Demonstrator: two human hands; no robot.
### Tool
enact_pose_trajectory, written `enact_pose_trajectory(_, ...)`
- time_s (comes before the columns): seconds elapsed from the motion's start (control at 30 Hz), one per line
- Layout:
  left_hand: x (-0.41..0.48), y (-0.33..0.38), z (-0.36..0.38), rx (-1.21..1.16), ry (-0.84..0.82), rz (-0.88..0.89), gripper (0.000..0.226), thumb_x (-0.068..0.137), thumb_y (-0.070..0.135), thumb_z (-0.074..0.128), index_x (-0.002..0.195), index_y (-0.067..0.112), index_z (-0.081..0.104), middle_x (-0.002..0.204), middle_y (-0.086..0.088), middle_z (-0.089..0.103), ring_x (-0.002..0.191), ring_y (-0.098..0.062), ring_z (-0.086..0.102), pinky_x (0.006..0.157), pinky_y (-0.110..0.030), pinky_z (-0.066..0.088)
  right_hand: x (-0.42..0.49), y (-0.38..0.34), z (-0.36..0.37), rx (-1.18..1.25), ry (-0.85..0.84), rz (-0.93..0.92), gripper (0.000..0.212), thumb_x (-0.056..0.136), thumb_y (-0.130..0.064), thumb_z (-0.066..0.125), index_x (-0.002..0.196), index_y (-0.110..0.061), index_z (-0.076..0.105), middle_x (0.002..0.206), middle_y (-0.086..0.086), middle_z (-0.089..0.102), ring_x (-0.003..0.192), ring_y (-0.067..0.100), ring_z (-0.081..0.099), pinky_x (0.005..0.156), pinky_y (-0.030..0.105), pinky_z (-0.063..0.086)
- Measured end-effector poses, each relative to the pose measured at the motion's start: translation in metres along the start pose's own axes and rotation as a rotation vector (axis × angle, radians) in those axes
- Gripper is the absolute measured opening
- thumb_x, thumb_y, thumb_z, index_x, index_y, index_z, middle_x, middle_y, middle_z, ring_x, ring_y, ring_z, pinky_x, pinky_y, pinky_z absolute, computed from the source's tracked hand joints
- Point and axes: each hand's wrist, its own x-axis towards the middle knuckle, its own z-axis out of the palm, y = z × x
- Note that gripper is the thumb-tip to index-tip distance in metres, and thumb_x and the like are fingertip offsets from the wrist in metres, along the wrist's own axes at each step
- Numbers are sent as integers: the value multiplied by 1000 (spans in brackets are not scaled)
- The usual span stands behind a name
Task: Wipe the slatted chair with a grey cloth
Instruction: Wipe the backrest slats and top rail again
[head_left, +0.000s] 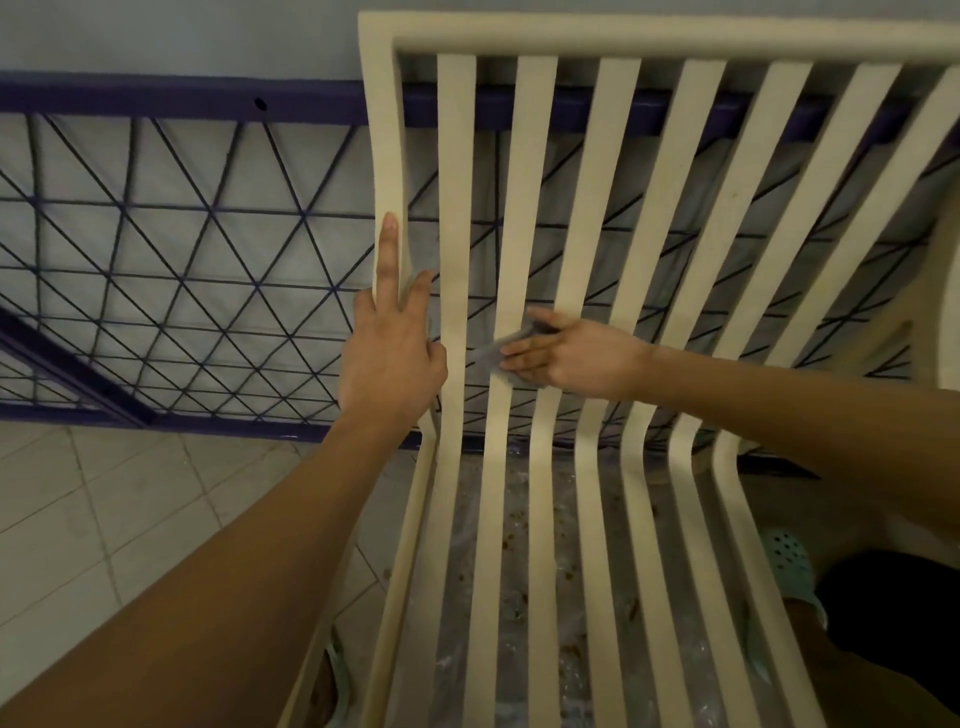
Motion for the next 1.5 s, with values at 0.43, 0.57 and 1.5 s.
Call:
enact_pose_trajectory(0.43, 1, 4, -7, -60, 7, 4, 65, 87, 17, 61, 146, 21, 34, 159, 2, -28, 123, -31, 40, 71, -32, 49, -55, 128, -126, -260, 51, 142, 75, 79, 2, 66, 144, -25, 41, 159, -3, 26, 151, 20, 10, 121, 58, 1)
enact_pose_trajectory(0.57, 0, 2, -6, -81, 14, 6, 65, 86, 14, 61, 145, 19, 35, 159, 3, -27, 119, -31, 41, 66, -29, 45, -71, 148, -145, -276, 150, 218, 64, 82, 2, 48, 144, -15, 45, 157, 3, 32, 149, 25, 19, 120, 59, 7)
enact_pose_trajectory(1.5, 3, 4, -2, -48, 18, -21, 67, 86, 15, 60, 147, 22, 34, 158, 4, -31, 125, -27, 41, 68, -30, 55, -3, 7, -32, 91, 237, 264, 64, 94, -11, 27, 155, -2, 11, 163, 15, 2, 151, 31, -1, 123, 49, -1)
